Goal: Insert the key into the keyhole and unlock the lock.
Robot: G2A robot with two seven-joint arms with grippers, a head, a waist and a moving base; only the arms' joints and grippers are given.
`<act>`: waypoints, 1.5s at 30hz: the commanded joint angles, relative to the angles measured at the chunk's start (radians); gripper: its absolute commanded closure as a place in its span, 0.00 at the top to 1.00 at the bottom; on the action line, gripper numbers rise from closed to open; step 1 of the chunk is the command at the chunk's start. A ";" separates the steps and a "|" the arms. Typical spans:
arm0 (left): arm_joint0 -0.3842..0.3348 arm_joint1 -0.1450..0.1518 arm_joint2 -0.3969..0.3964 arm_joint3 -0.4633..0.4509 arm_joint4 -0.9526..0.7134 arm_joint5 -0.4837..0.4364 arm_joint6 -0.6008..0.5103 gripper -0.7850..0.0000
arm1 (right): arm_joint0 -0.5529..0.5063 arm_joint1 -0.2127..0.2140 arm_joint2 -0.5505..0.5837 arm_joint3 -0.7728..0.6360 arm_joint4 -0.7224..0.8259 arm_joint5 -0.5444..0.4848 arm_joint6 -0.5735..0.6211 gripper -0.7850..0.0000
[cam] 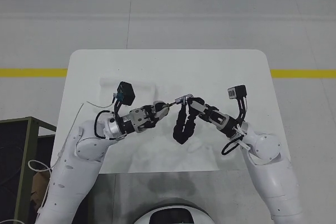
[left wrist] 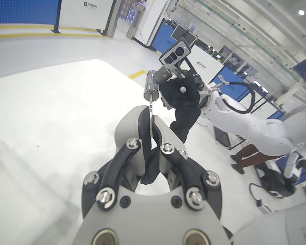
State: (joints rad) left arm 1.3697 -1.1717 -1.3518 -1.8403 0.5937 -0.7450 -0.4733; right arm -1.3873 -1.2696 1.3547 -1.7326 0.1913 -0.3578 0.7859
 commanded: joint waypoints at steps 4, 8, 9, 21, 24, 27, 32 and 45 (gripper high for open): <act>0.019 -0.005 -0.005 -0.017 0.262 -0.037 0.221 0.00 | 0.001 0.004 -0.004 0.002 0.000 0.005 0.004 0.00; 0.030 -0.006 -0.001 -0.026 0.466 -0.031 0.363 0.00 | 0.004 0.006 -0.012 0.001 0.001 0.006 0.006 0.00; 0.034 -0.006 0.004 -0.026 0.519 -0.029 0.394 0.00 | 0.005 0.007 -0.013 0.003 0.001 0.006 0.006 0.00; 0.066 0.008 0.032 -0.027 1.068 0.100 0.825 0.00 | 0.008 0.016 -0.016 0.000 -0.008 0.021 -0.004 0.00; 0.070 0.012 0.041 -0.016 1.177 0.163 0.904 0.00 | 0.008 0.018 -0.019 -0.003 -0.009 0.028 -0.004 0.00; 0.071 0.016 0.051 -0.003 1.250 0.205 0.957 0.00 | 0.007 0.020 -0.026 -0.007 -0.014 0.032 -0.007 0.00; 0.069 0.021 0.062 0.015 1.356 0.295 1.019 0.00 | 0.007 0.022 -0.038 -0.008 -0.020 0.037 -0.014 0.00; 0.075 0.023 0.068 0.032 1.372 0.324 1.046 1.00 | -0.007 0.034 0.014 -0.025 -0.144 0.059 -0.158 0.00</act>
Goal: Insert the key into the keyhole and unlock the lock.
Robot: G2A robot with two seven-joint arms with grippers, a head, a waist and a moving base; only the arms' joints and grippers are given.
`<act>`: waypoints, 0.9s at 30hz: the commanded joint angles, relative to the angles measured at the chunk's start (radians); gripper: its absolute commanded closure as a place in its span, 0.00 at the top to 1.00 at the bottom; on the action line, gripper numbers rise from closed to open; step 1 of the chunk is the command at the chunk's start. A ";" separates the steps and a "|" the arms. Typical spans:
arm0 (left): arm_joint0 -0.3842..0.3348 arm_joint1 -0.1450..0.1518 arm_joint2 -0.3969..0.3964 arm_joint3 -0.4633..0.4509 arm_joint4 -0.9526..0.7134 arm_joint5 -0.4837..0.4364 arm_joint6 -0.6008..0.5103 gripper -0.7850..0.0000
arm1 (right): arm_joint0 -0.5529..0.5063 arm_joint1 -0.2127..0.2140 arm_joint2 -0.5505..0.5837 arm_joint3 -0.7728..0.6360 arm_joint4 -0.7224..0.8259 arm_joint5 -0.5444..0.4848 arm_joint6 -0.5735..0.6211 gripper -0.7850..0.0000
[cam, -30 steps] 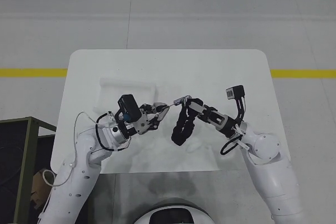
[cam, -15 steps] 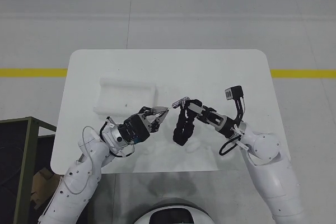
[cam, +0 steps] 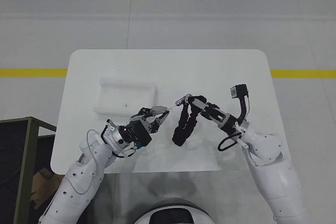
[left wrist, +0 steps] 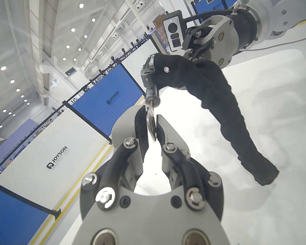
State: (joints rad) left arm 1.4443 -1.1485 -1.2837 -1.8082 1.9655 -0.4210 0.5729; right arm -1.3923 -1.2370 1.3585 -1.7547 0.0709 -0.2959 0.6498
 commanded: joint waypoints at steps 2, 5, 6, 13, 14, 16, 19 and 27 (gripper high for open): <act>0.000 0.000 0.000 0.000 0.000 0.000 0.000 1.00 | -0.011 0.005 0.039 -0.010 -0.107 -0.010 -0.079 0.00; 0.000 0.000 0.000 0.000 0.000 0.000 0.000 1.00 | -0.022 0.010 0.070 -0.028 -0.220 -0.028 -0.159 0.00; 0.000 0.000 0.000 0.000 0.000 0.000 0.000 1.00 | -0.027 0.012 0.076 -0.032 -0.301 -0.033 -0.184 0.00; 0.000 0.000 0.000 0.000 0.000 0.000 0.000 1.00 | -0.055 0.023 0.015 -0.115 -0.980 -0.089 -0.369 0.00; 0.000 0.000 0.000 0.000 0.000 0.000 0.000 1.00 | -0.058 0.025 0.003 -0.129 -1.097 -0.087 -0.412 0.00; 0.000 0.000 0.000 0.000 0.000 0.000 0.000 1.00 | -0.068 0.028 -0.037 -0.147 -1.320 -0.103 -0.507 0.00; 0.000 0.000 0.000 0.000 0.000 0.000 0.000 1.00 | -0.076 0.037 -0.089 -0.148 -1.638 -0.115 -0.658 0.00; 0.000 0.000 0.000 0.000 0.000 0.000 0.000 1.00 | -0.098 0.045 -0.141 -0.045 -2.037 0.106 -0.903 0.00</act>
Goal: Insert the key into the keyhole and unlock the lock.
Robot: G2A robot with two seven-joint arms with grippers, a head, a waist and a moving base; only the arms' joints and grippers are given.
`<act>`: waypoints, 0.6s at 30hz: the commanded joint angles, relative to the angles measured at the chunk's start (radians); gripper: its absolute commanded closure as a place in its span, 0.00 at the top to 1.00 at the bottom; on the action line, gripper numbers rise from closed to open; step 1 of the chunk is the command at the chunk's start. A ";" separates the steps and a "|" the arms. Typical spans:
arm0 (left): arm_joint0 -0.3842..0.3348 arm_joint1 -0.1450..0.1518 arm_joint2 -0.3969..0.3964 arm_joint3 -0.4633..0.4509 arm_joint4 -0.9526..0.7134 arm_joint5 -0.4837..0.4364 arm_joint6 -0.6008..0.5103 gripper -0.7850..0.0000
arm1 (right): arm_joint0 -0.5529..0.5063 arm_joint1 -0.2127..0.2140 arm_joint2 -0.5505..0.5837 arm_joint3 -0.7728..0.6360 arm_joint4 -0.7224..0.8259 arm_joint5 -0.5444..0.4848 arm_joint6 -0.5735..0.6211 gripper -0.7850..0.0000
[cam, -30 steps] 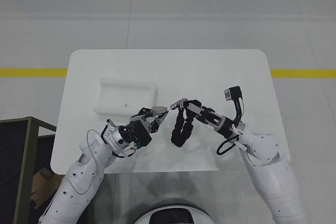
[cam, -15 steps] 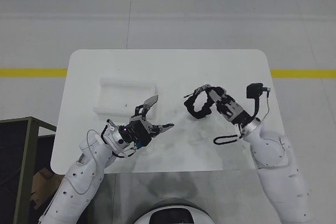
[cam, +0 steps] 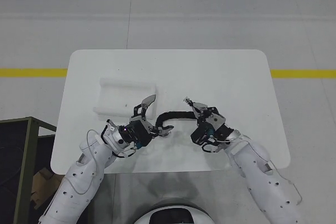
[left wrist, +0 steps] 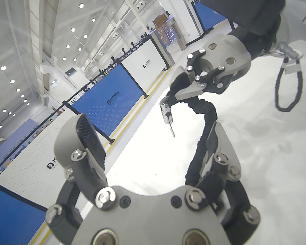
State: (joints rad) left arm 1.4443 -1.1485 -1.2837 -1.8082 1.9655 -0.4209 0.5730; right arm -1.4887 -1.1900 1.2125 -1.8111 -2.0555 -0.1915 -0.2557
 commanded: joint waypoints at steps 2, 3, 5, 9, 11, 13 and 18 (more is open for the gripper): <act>0.000 0.000 0.000 0.000 0.000 0.000 0.000 1.00 | 0.008 -0.005 0.029 0.028 0.146 0.045 0.021 0.00; 0.000 0.000 0.000 0.000 0.000 0.000 0.000 1.00 | 0.011 -0.009 0.035 0.038 0.208 0.050 0.030 0.00; 0.000 0.000 0.000 0.000 0.000 0.000 0.000 1.00 | 0.023 -0.016 0.048 0.058 0.321 0.074 0.063 0.00; 0.000 0.000 0.000 0.000 0.000 0.000 0.000 1.00 | 0.051 -0.035 0.039 0.132 0.552 0.094 0.170 1.00; 0.000 0.000 0.000 0.000 0.000 0.000 0.000 1.00 | 0.071 -0.047 0.037 0.158 0.738 0.087 0.222 1.00; 0.000 0.000 0.000 0.000 0.000 0.000 0.000 1.00 | 0.094 -0.048 0.041 0.187 0.733 0.108 0.255 1.00; 0.000 0.000 0.000 0.000 0.000 0.000 0.000 1.00 | 0.099 -0.051 0.079 0.196 0.765 0.159 0.208 1.00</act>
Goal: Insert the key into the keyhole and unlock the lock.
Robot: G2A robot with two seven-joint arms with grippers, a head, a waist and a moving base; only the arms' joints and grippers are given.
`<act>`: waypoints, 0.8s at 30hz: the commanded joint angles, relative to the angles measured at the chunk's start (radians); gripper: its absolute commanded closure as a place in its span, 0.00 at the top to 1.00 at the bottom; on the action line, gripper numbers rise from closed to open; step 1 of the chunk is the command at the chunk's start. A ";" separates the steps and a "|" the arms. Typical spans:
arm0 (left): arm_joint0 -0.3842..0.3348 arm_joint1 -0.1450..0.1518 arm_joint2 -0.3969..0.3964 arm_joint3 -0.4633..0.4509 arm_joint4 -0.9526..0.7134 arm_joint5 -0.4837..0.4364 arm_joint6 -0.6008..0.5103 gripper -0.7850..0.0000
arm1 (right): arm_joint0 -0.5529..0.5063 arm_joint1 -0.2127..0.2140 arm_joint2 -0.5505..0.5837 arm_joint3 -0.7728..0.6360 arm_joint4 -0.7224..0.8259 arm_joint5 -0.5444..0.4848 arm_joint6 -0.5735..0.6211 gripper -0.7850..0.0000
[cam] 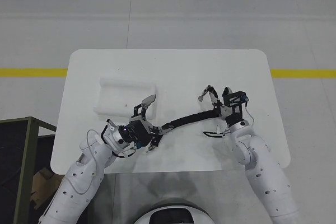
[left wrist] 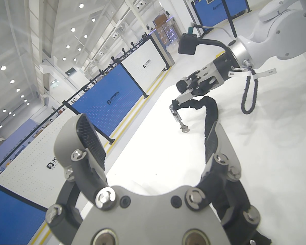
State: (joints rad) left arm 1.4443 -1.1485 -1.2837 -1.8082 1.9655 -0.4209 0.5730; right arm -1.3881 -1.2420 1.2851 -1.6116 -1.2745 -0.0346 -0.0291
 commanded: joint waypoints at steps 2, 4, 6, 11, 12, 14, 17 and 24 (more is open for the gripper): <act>0.000 0.000 0.000 0.000 0.000 0.000 0.000 1.00 | -0.014 0.001 0.030 -0.013 0.023 -0.008 -0.067 1.00; 0.000 0.000 0.000 0.000 0.000 0.000 0.000 1.00 | -0.028 0.003 0.059 -0.025 0.053 -0.024 -0.115 1.00; 0.000 0.000 0.000 0.000 0.000 0.000 0.000 1.00 | -0.044 0.006 0.084 -0.035 0.066 -0.045 -0.155 1.00; 0.000 0.000 0.000 0.000 0.000 0.000 0.000 1.00 | -0.054 0.005 0.099 -0.036 0.108 -0.051 -0.177 0.99; 0.000 0.000 0.000 0.000 0.000 0.000 0.000 1.00 | -0.054 0.005 0.099 -0.036 0.104 -0.051 -0.176 1.00; 0.000 0.000 0.000 0.000 0.000 0.000 0.000 1.00 | -0.053 0.005 0.098 -0.036 0.101 -0.051 -0.175 1.00; 0.000 0.000 0.000 0.000 0.000 0.000 0.000 1.00 | -0.053 0.005 0.098 -0.036 0.101 -0.050 -0.175 1.00; 0.000 0.000 0.000 0.000 0.000 0.000 0.000 1.00 | -0.053 0.005 0.098 -0.036 0.101 -0.050 -0.175 1.00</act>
State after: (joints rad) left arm 1.4443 -1.1485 -1.2837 -1.8082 1.9655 -0.4209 0.5730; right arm -1.4412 -1.2366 1.3832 -1.6474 -1.1736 -0.0849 -0.2038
